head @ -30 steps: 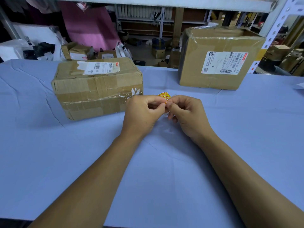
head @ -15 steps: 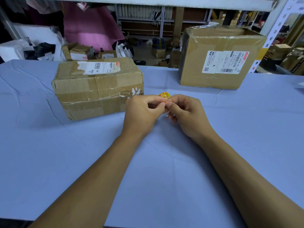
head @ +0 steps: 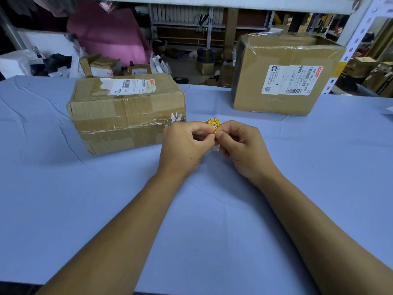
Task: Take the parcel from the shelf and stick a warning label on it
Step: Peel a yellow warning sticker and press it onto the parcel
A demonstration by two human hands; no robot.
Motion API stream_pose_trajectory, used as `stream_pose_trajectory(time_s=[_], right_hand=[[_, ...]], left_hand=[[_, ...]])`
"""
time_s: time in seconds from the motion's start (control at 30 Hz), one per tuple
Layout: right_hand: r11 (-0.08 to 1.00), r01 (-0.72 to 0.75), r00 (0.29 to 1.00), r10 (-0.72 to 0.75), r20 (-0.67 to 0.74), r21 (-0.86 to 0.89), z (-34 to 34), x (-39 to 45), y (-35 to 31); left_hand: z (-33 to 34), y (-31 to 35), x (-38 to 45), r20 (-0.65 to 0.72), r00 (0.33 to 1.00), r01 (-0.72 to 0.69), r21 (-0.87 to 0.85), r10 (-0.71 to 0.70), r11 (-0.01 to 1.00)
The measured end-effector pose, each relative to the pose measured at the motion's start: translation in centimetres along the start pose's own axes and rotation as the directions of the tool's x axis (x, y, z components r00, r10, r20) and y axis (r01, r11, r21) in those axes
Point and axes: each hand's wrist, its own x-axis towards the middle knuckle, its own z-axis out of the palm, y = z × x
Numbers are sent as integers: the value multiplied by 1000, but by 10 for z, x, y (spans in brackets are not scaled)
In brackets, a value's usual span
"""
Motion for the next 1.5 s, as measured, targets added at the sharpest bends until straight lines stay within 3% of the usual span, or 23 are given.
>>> stream_pose_trajectory(time_s=[0.73, 0.97, 1.5], right_hand=[[998, 13, 1000, -15, -24, -66, 3, 0, 0], [997, -41, 997, 37, -70, -62, 1, 0, -1], [955, -208, 938, 134, -319, -211, -18, -24, -11]], left_hand=[[1, 1, 0, -48, 998, 38, 13, -38, 999], [0, -2, 1, -102, 993, 67, 41, -62, 997], [-14, 9, -19, -71, 953, 269, -242, -294, 932]])
